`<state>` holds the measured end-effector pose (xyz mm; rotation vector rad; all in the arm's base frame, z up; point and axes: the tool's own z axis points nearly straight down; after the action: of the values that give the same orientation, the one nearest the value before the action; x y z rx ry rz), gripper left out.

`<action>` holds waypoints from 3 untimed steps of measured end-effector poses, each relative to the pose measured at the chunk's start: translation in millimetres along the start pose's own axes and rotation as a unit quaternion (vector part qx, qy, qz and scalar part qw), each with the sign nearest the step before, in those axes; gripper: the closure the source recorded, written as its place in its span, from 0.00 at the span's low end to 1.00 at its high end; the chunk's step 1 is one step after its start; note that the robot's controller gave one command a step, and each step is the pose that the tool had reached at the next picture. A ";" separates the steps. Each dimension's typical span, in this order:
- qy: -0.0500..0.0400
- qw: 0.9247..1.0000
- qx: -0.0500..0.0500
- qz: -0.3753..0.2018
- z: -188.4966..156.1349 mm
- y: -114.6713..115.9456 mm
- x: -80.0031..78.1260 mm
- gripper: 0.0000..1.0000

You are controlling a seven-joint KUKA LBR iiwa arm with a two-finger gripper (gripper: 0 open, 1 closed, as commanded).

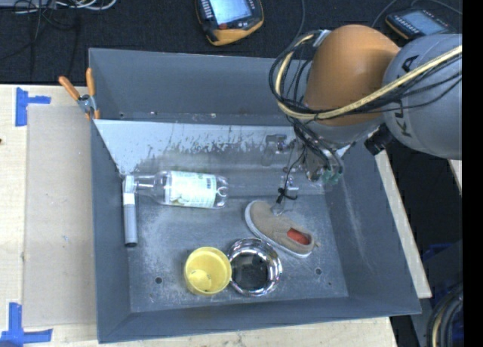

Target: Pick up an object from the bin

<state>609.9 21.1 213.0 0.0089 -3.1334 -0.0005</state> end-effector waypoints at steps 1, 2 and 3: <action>0.003 0.999 -0.001 -0.041 48.5 59.1 -8.4 0.00; 0.005 1.000 -0.001 0.006 100.2 86.9 -6.4 0.00; -0.011 0.996 -0.004 0.083 129.0 93.0 -2.1 0.00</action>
Offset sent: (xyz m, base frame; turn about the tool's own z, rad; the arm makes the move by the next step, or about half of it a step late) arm 0.0087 0.0556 -0.0451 -0.0738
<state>610.5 114.2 84.0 -0.2534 -3.1450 -0.0130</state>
